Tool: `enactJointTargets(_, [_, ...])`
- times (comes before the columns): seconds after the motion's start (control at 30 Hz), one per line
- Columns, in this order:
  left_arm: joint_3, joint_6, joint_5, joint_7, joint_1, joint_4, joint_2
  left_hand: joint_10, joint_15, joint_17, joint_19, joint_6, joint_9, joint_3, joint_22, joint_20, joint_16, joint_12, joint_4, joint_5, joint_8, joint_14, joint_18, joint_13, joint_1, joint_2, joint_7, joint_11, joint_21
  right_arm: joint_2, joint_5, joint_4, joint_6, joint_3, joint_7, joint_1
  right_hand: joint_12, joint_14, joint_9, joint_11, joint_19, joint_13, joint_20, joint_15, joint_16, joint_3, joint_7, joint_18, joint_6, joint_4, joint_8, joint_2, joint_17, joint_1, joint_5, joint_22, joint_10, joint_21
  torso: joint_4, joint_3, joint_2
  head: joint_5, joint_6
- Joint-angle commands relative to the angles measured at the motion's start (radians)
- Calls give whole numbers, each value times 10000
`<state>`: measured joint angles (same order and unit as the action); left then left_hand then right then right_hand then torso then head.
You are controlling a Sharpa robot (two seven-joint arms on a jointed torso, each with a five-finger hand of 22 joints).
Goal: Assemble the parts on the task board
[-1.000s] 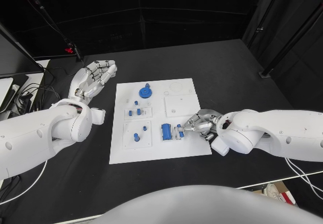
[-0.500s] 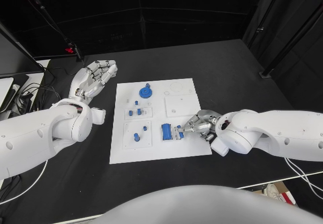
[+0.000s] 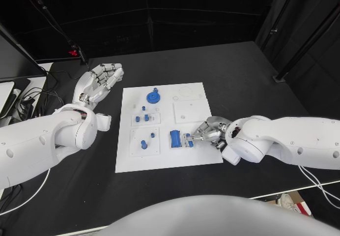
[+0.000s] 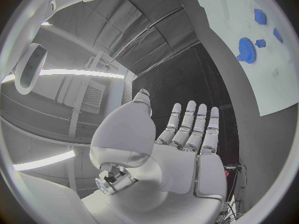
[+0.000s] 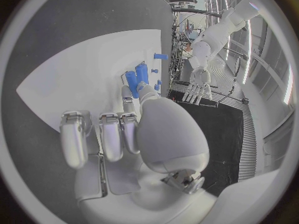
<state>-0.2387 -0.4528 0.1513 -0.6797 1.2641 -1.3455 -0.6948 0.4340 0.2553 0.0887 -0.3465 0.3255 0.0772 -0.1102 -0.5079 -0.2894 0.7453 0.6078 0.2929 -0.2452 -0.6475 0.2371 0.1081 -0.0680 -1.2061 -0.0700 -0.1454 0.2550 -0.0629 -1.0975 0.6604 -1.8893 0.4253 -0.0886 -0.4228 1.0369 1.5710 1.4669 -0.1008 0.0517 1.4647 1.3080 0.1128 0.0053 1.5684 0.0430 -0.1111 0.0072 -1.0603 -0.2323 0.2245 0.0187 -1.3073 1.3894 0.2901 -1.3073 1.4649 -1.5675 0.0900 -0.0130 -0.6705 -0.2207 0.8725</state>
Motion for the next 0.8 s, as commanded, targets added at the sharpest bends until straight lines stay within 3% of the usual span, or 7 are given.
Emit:
enactJointTargets(0.03, [10, 81, -7, -644, 15, -8, 7, -39, -3, -27, 36, -73, -20, -68, 25, -25, 52, 68, -13, -41, -59, 76, -177, 16, 21, -107, -1488, 2, -33, 16, 315, -27, -91, 4, -127, 14, -2, 1039, 12, -39, 1061, 2628, -21, -51, 24, -7, -3, -72, -89, -75, -37, 25, -2635, -121, -48, -2635, 1059, -33, 4, -1, 2, 12, 1])
enactJointTargets(0.8, [10, 86, -8, -624, 15, 16, 58, -39, -3, -27, 36, -73, -20, -68, 25, -25, 52, 68, -13, -41, -59, 76, -177, 16, 21, -107, -1488, 2, -33, 101, 984, 26, -341, 5, -342, 13, -2, 1039, 24, -23, 1061, 2628, -20, -49, 24, -310, -25, -72, -208, -317, -192, -24, -2635, -406, -172, -2635, 1059, -33, -1, 2, 2, 51, 1])
